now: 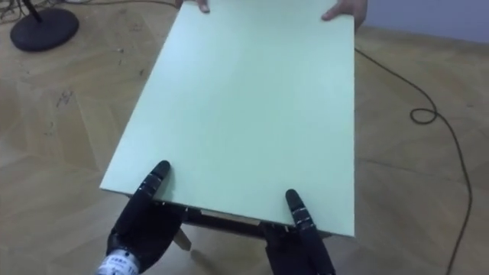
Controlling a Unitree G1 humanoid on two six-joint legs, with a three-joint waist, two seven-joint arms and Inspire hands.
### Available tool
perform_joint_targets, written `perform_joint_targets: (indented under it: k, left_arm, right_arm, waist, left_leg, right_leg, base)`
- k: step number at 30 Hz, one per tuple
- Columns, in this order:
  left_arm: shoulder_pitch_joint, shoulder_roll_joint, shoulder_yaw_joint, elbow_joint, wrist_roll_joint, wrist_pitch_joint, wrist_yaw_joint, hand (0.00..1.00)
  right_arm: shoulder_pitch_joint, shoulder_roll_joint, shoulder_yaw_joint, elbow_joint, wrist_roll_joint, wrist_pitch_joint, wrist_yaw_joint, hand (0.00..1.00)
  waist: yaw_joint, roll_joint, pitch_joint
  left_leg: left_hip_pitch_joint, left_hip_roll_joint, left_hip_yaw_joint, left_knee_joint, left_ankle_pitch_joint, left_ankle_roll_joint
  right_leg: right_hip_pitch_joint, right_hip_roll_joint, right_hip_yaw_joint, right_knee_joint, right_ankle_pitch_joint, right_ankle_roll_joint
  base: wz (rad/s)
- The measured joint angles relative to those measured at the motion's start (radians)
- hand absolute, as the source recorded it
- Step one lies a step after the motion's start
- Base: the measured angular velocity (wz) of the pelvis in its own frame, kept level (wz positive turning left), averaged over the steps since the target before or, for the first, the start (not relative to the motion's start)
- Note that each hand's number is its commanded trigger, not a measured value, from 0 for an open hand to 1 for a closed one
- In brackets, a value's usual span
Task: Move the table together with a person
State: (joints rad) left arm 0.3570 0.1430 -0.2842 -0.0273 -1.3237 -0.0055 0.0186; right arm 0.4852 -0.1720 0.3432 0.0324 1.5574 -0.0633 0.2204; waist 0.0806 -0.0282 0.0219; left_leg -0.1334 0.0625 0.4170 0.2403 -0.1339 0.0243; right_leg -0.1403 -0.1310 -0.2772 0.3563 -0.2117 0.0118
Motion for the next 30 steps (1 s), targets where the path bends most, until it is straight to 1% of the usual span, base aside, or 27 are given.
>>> perform_joint_targets:
  k: [1, 4, 7, 12, 14, 15, 17, 18, 19, 20, 21, 23, 24, 25, 26, 27, 28, 30]
  left_arm:
    - [0.0, 0.005, 0.0, 0.0, 0.001, 0.0, 0.001, 1.0]
    - [0.003, 0.005, 0.0, 0.001, -0.002, 0.0, 0.004, 1.0]
    - [0.003, 0.005, -0.001, 0.001, -0.003, -0.001, 0.005, 1.0]
    - [0.011, 0.004, -0.005, 0.001, -0.006, -0.008, 0.004, 1.0]
    - [0.012, 0.003, -0.007, 0.001, -0.012, -0.011, 0.002, 1.0]
    - [0.012, 0.004, -0.012, 0.001, -0.013, -0.019, 0.002, 1.0]
    - [0.019, 0.003, -0.015, 0.0, -0.013, -0.03, 0.002, 1.0]
    - [0.028, -0.001, -0.014, 0.0, -0.016, -0.035, 0.001, 1.0]
    - [0.036, 0.0, -0.014, 0.0, -0.017, -0.043, -0.002, 1.0]
    - [0.039, -0.001, -0.014, 0.0, -0.018, -0.045, -0.002, 1.0]
    - [0.041, -0.005, -0.014, 0.0, -0.02, -0.048, -0.002, 1.0]
    - [0.042, -0.008, -0.014, 0.0, -0.022, -0.047, -0.002, 1.0]
    - [0.044, -0.012, -0.014, 0.0, -0.031, -0.048, -0.002, 1.0]
    - [0.044, -0.011, -0.016, 0.0, -0.042, -0.048, 0.001, 1.0]
    - [0.044, -0.011, -0.018, 0.0, -0.045, -0.049, 0.003, 1.0]
    - [0.044, -0.011, -0.026, 0.0, -0.048, -0.062, 0.009, 1.0]
    - [0.044, -0.014, -0.034, 0.0, -0.049, -0.073, 0.014, 1.0]
    - [0.043, -0.014, -0.039, 0.0, -0.058, -0.083, 0.016, 1.0]
  right_arm:
    - [0.001, 0.001, 0.003, 0.0, 0.0, 0.001, -0.004, 1.0]
    - [0.001, 0.001, 0.003, 0.0, -0.001, 0.001, -0.01, 1.0]
    - [0.0, 0.001, 0.002, 0.0, 0.0, 0.001, -0.01, 1.0]
    - [-0.002, -0.002, 0.002, 0.0, -0.006, 0.001, -0.01, 1.0]
    - [-0.002, -0.004, 0.004, -0.001, -0.01, 0.0, -0.009, 1.0]
    - [-0.003, -0.003, 0.008, -0.002, -0.013, -0.005, -0.009, 1.0]
    - [-0.005, -0.003, 0.011, 0.0, -0.015, -0.008, -0.01, 1.0]
    - [-0.01, -0.005, 0.017, 0.005, -0.019, -0.014, -0.01, 1.0]
    - [-0.019, -0.007, 0.025, 0.011, -0.024, -0.023, -0.01, 1.0]
    - [-0.023, -0.007, 0.027, 0.015, -0.027, -0.025, -0.01, 1.0]
    - [-0.03, -0.01, 0.027, 0.016, -0.03, -0.026, -0.012, 1.0]
    - [-0.044, -0.022, 0.027, 0.016, -0.03, -0.024, -0.018, 1.0]
    - [-0.051, -0.024, 0.026, 0.016, -0.034, -0.024, -0.024, 1.0]
    - [-0.057, -0.027, 0.026, 0.013, -0.036, -0.024, -0.033, 1.0]
    - [-0.059, -0.029, 0.026, 0.011, -0.037, -0.024, -0.038, 1.0]
    - [-0.067, -0.032, 0.027, 0.011, -0.039, -0.024, -0.048, 1.0]
    - [-0.075, -0.034, 0.026, 0.01, -0.043, -0.026, -0.055, 1.0]
    - [-0.089, -0.036, 0.027, 0.01, -0.057, -0.032, -0.061, 1.0]
  waist:
    - [-0.004, -0.003, 0.0003]
    - [-0.006, -0.003, 0.0004]
    - [-0.019, 0.0, 0.0007]
    - [-0.017, 0.006, 0.0022]
    - [-0.009, 0.01, 0.0004]
    - [0.008, 0.011, 0.0007]
    - [0.027, 0.013, 0.0018]
    - [0.041, 0.014, 0.0018]
    - [0.049, 0.016, 0.0025]
    - [0.05, 0.019, 0.0026]
    - [0.05, 0.025, 0.0046]
    - [0.052, 0.036, 0.0036]
    - [0.046, 0.043, 0.0019]
    - [0.029, 0.051, 0.0012]
    - [0.019, 0.054, 0.0004]
    - [0.002, 0.059, 0.0014]
    - [-0.003, 0.065, 0.0015]
    - [-0.006, 0.071, 0.0014]
  left_leg:
    - [-0.003, 0.005, -0.008, -0.001, 0.006, -0.003]
    - [-0.005, 0.019, -0.013, 0.001, 0.012, -0.007]
    - [-0.019, 0.023, -0.024, 0.015, 0.013, -0.007]
    - [-0.019, 0.029, -0.025, 0.018, 0.012, -0.009]
    - [-0.019, 0.031, -0.024, 0.018, 0.01, -0.011]
    - [-0.016, 0.034, -0.024, 0.02, 0.007, -0.015]
    - [-0.013, 0.036, -0.044, 0.028, -0.001, -0.023]
    - [-0.012, 0.043, -0.046, 0.039, -0.01, -0.028]
    - [-0.012, 0.052, -0.048, 0.055, -0.021, -0.033]
    - [-0.014, 0.056, -0.053, 0.063, -0.026, -0.035]
    - [-0.018, 0.06, -0.06, 0.075, -0.031, -0.036]
    - [-0.027, 0.061, -0.068, 0.077, -0.031, -0.037]
    - [-0.028, 0.06, -0.076, 0.076, -0.031, -0.038]
    - [-0.029, 0.055, -0.098, 0.077, -0.03, -0.038]
    - [-0.031, 0.052, -0.11, 0.076, -0.028, -0.038]
    - [-0.031, 0.044, -0.129, 0.072, -0.024, -0.036]
    - [-0.031, 0.038, -0.143, 0.069, -0.023, -0.036]
    - [-0.031, 0.03, -0.156, 0.063, -0.02, -0.034]
  right_leg:
    - [0.006, 0.011, 0.0, -0.023, 0.008, -0.004]
    - [0.024, 0.029, -0.012, -0.066, 0.031, -0.012]
    - [0.023, 0.03, -0.024, -0.066, 0.033, -0.014]
    - [0.018, 0.036, -0.023, -0.07, 0.034, -0.016]
    - [0.018, 0.04, -0.02, -0.081, 0.036, -0.018]
    - [0.017, 0.046, -0.002, -0.084, 0.036, -0.019]
    - [0.017, 0.053, 0.011, -0.084, 0.038, -0.022]
    - [0.017, 0.061, 0.028, -0.084, 0.039, -0.024]
    - [0.019, 0.067, 0.03, -0.085, 0.04, -0.026]
    - [0.022, 0.071, 0.03, -0.087, 0.04, -0.026]
    - [0.027, 0.076, 0.028, -0.09, 0.039, -0.027]
    - [0.029, 0.079, 0.023, -0.1, 0.04, -0.029]
    - [0.039, 0.079, 0.011, -0.104, 0.04, -0.03]
    - [0.057, 0.077, -0.008, -0.113, 0.04, -0.03]
    - [0.067, 0.075, -0.024, -0.117, 0.04, -0.029]
    - [0.082, 0.071, -0.043, -0.12, 0.038, -0.026]
    - [0.089, 0.069, -0.055, -0.125, 0.037, -0.024]
    - [0.097, 0.064, -0.071, -0.131, 0.035, -0.02]
  base:
    - [0.09]
    - [0.02]
    - [0.1]
    - [0.01]
    - [-0.09]
    - [-0.25]
    - [-0.3]
    - [-0.32]
    - [-0.28]
    - [-0.09]
    - [0.07]
    - [0.12]
    - [0.31]
    - [0.44]
    - [0.62]
    - [0.55]
    - [0.44]
    - [0.25]
